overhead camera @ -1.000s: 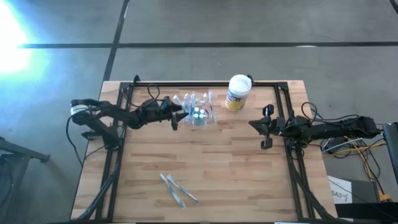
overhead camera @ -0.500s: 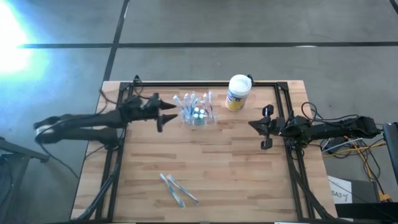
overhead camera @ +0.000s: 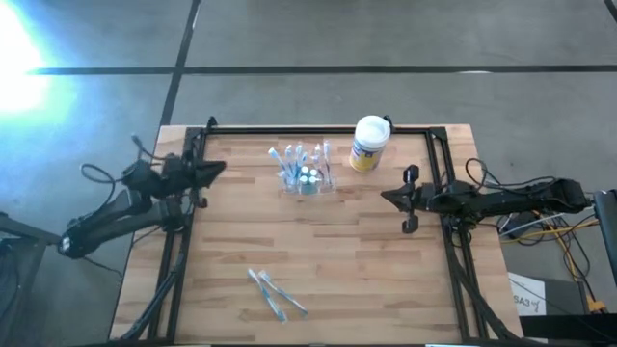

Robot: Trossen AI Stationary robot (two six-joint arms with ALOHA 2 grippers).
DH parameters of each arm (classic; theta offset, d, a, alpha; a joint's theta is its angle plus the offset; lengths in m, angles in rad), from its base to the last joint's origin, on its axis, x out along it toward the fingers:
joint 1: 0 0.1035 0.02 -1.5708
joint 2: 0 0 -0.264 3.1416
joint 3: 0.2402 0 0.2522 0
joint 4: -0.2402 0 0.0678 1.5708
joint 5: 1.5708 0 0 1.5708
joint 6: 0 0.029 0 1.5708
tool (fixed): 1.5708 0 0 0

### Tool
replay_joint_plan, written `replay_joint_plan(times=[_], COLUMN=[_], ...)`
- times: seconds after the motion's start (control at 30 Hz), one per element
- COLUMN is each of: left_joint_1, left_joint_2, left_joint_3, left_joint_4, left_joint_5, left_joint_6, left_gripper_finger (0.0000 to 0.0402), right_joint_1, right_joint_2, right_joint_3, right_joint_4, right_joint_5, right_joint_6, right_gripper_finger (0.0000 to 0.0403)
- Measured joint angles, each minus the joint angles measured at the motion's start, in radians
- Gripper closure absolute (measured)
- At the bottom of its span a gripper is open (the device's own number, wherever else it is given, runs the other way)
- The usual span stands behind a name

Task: Pick & Place toothbrushing station
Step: Put the blue toothbrush into the transparent organizer

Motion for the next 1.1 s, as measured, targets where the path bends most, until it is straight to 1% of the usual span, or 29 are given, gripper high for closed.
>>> replay_joint_plan(times=[0.03, 0.07, 0.13, 0.27, 0.33, 0.47, 0.53, 0.63, 0.73, 0.8, 0.93, 1.1], left_joint_1=[0.000, 0.000, 0.000, 0.000, 0.001, 0.000, 0.000, 0.001, 0.000, 0.001, 0.001, 0.001], left_joint_2=[-0.032, -0.060, -0.110, -0.175, -0.183, -0.165, -0.151, -0.142, -0.143, -0.143, -0.143, -0.143], left_joint_3=[-0.012, -0.028, -0.056, -0.061, -0.072, -0.089, -0.119, -0.150, -0.160, -0.157, -0.136, -0.133], left_joint_4=[0.012, 0.004, -0.026, -0.084, -0.114, -0.003, 0.003, 0.007, 0.012, 0.010, -0.012, -0.024], left_joint_5=[-0.002, -0.003, -0.002, 0.004, 0.058, 0.240, 0.278, 0.271, 0.251, 0.219, 0.151, 0.144], left_joint_6=[0.004, 0.005, 0.008, 0.054, 0.071, 0.066, 0.056, 0.051, 0.053, 0.057, 0.057, 0.042], left_gripper_finger=[0.0383, 0.0389, 0.0390, 0.0397, 0.0396, 0.0399, 0.0398, 0.0399, 0.0399, 0.0399, 0.0396, 0.0385], right_joint_1=[0.000, 0.000, 0.004, 0.034, 0.059, 0.126, 0.162, 0.210, 0.238, 0.256, 0.288, 0.329], right_joint_2=[0.014, 0.029, 0.068, 0.163, 0.228, 0.396, 0.494, 0.640, 0.768, 0.841, 0.982, 1.167], right_joint_3=[0.006, 0.012, 0.026, 0.070, 0.107, 0.223, 0.295, 0.416, 0.543, 0.631, 0.809, 1.039], right_joint_4=[0.000, 0.001, 0.002, 0.001, 0.001, 0.001, 0.000, -0.006, -0.066, -0.141, -0.323, -0.554], right_joint_5=[0.000, -0.001, -0.006, -0.010, -0.008, 0.007, 0.023, 0.060, 0.065, 0.083, 0.085, 0.076], right_joint_6=[0.012, 0.027, 0.055, 0.111, 0.129, 0.141, 0.142, 0.153, 0.182, 0.204, 0.285, 0.431], right_gripper_finger=[0.0394, 0.0394, 0.0394, 0.0394, 0.0394, 0.0394, 0.0394, 0.0394, 0.0394, 0.0394, 0.0394, 0.0394])
